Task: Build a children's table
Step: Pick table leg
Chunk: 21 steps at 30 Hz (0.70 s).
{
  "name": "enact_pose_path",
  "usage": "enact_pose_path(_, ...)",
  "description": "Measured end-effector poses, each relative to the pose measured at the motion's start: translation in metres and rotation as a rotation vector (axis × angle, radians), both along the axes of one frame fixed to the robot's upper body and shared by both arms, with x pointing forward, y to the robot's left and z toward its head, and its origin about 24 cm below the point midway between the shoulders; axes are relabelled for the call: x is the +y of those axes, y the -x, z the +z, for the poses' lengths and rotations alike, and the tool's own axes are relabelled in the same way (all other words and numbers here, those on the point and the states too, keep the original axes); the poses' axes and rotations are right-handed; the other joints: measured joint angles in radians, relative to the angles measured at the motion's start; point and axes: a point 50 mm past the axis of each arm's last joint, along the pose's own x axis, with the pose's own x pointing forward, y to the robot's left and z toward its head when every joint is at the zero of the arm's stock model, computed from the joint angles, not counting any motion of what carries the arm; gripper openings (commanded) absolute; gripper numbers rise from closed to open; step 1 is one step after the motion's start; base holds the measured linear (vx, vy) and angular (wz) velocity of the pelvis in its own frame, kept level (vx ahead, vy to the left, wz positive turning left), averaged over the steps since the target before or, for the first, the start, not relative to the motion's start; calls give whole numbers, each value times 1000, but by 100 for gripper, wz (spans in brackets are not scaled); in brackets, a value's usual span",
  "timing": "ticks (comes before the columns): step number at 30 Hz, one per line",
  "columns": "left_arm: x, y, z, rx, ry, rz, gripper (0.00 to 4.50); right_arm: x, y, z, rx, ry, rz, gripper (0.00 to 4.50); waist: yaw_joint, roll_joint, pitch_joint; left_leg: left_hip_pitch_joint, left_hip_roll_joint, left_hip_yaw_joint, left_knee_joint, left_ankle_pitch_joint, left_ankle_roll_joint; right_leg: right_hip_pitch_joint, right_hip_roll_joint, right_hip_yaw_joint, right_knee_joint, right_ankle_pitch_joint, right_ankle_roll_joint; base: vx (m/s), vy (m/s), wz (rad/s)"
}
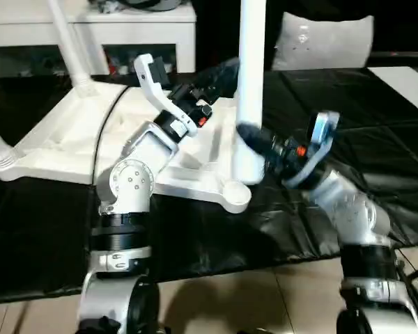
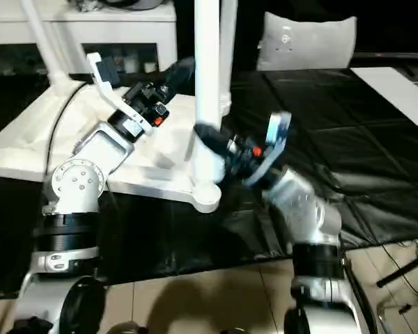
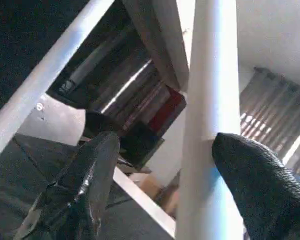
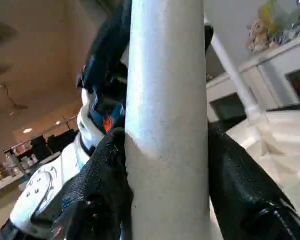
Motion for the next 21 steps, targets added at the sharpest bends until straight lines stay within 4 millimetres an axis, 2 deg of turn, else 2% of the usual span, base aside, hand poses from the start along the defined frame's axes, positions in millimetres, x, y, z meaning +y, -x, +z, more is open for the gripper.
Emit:
enact_pose_path(2, -5, 5, 3, 8, 63, -59, 386, 0, 2, 2, 0, 3, 16, 191, 0, 0, 0, -1, 0, 0, 0, 0, 1, 0, 0, 0, -1, 3, -5, 0, 0, 0)
enact_pose_path(5, -12, 10, 8, 9, 109, -134, 424, 4, 7, 3, 1, -2, 61, 191, 2, 0, 0, -1, 0, 0, 0, -1, 1, 0, 0, 0, -1, 3, -4, 0, 0, 0)
enact_pose_path(11, -10, 18, 7, 3, 101, -182, 450, 8, 13, -4, 7, 50, 121, 191, -1, -2, 0, 0, 0, 0, 0, 0, 1, 1, 0, 0, -1, 0, 3, 0, 0, 0)
enact_pose_path(15, -10, 18, 0, -5, 16, -142, 450, 13, 9, -8, -24, 146, 46, 191, -1, -2, 1, 1, 0, 0, 0, 0, 0, 1, 0, 0, -1, 1, 4, 0, 0, 0)
enact_pose_path(21, -6, 20, 1, -14, 36, -132, 389, 20, 10, -6, -31, 132, 59, 191, 1, -3, 1, 0, 0, 0, 0, 0, 0, 1, 0, 0, -2, 0, 5, 0, 0, 0)
